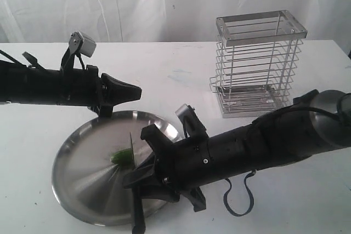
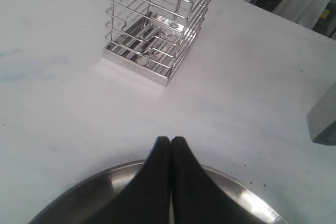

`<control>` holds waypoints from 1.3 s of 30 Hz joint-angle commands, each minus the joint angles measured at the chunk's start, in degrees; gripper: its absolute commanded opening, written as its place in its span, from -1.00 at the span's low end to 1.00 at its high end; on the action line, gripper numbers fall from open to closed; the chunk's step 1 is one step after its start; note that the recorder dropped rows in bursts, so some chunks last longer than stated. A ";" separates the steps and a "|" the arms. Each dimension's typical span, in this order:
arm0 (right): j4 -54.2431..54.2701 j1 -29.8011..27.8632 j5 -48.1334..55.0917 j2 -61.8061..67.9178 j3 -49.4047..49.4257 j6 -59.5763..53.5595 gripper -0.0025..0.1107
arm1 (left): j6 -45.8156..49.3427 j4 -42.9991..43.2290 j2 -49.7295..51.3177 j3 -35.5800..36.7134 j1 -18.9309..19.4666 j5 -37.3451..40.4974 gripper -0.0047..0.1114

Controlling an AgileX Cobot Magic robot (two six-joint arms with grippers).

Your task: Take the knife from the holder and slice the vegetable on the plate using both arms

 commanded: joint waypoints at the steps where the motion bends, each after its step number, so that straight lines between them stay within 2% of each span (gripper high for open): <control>1: 0.10 -0.11 -0.15 0.06 -0.79 -2.65 -0.96 | 2.05 -1.80 0.76 0.40 0.05 1.96 -0.92; 16: 0.10 0.87 -1.66 2.96 -4.08 -4.32 -0.96 | 2.25 -3.89 2.77 0.40 0.05 3.74 -0.92; 39: 0.10 2.99 -6.95 4.43 -4.08 -4.70 -0.96 | 2.13 -5.40 2.77 0.40 0.05 6.17 -0.92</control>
